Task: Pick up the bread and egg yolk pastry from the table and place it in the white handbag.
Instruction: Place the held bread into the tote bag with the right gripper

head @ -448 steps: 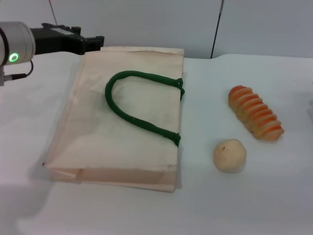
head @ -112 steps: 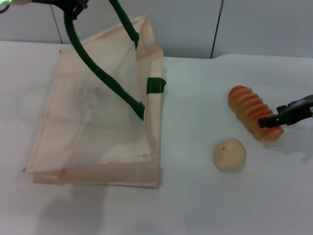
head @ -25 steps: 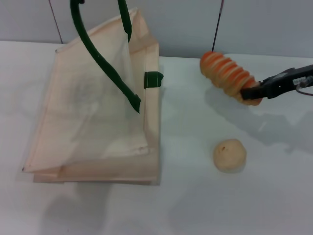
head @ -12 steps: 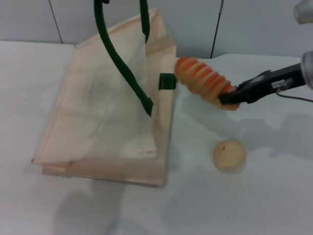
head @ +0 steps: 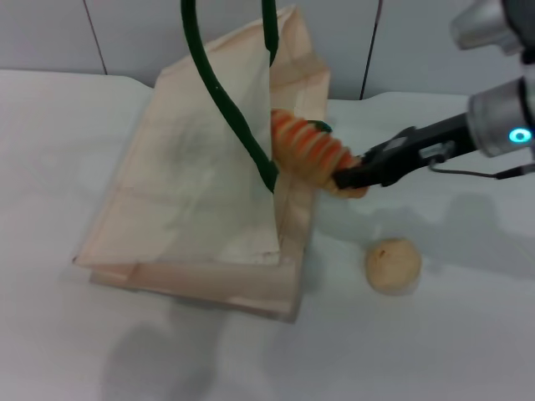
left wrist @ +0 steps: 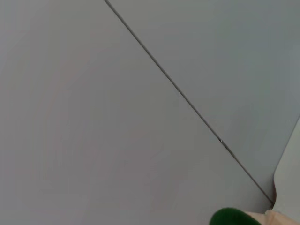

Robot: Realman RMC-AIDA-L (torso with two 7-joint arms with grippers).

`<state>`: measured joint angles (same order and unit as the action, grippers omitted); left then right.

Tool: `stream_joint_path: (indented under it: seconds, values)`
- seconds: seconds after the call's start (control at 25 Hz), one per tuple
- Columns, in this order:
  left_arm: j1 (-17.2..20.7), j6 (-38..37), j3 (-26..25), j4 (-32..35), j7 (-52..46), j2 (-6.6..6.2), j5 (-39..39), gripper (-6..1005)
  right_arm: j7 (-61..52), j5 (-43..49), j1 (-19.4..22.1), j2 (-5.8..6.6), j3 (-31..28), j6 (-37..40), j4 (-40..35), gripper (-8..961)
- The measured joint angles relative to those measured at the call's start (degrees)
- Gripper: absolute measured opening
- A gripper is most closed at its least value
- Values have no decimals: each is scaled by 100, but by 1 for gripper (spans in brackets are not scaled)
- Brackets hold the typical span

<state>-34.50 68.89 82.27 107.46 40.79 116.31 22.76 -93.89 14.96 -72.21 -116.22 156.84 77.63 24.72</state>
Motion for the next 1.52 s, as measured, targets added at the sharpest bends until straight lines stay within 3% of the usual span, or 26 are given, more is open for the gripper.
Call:
stream_joint_path:
  seconds: [0.6,1.2,1.52]
  values:
    - [-193,-278,534,-169,-142,10,0,130,42,79,-152,21,5,-1158,-1283,327]
    - [-415,-422,721,-296,-265,7,0,130,37,205,-317,21,11,-2009,-2085,300]
    - [-478,-493,848,-296,-289,21,0,130,-178,640,-287,9,-10,-2904,-2605,289]
